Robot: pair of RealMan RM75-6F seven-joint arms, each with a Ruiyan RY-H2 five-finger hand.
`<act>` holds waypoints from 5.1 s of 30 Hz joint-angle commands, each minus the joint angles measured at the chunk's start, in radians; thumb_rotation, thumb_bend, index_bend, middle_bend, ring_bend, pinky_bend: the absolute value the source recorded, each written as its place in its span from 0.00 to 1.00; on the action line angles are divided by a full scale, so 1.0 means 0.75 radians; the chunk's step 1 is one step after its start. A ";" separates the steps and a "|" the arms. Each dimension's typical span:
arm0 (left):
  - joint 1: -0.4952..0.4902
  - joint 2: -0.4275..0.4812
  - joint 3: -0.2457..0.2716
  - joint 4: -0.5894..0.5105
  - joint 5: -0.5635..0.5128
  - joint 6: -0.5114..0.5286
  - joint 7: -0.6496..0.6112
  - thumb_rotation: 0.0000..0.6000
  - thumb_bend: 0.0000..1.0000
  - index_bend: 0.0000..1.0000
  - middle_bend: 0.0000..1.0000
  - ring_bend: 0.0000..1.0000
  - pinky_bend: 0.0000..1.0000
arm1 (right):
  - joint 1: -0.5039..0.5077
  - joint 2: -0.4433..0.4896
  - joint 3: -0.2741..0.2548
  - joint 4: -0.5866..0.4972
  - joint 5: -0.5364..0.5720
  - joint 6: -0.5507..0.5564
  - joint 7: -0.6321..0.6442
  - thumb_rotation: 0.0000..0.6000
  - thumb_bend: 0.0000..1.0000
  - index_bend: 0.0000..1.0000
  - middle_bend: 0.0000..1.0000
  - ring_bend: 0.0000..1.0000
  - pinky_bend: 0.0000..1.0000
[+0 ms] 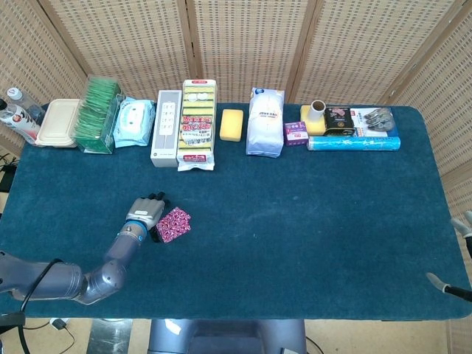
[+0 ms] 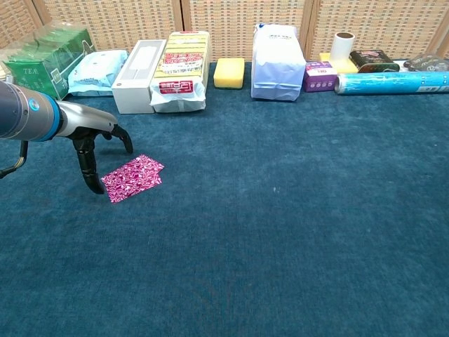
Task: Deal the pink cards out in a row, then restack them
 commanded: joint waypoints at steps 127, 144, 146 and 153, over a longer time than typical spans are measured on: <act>0.251 -0.231 -0.157 -0.091 0.215 0.486 0.107 1.00 0.16 0.25 0.00 0.00 0.22 | -0.009 0.010 0.002 0.008 -0.007 0.020 0.044 1.00 0.00 0.09 0.00 0.00 0.00; 0.296 -0.261 -0.207 -0.084 0.226 0.525 0.185 1.00 0.21 0.29 0.00 0.00 0.22 | -0.009 0.010 0.002 0.008 -0.008 0.021 0.045 1.00 0.00 0.09 0.00 0.00 0.00; 0.301 -0.262 -0.212 -0.085 0.224 0.527 0.194 1.00 0.22 0.30 0.00 0.00 0.22 | -0.009 0.010 0.002 0.009 -0.008 0.021 0.045 1.00 0.00 0.09 0.00 0.00 0.00; 0.316 -0.260 -0.232 -0.090 0.227 0.536 0.209 1.00 0.23 0.30 0.00 0.00 0.23 | -0.012 0.012 0.002 0.009 -0.009 0.026 0.050 1.00 0.00 0.09 0.00 0.00 0.00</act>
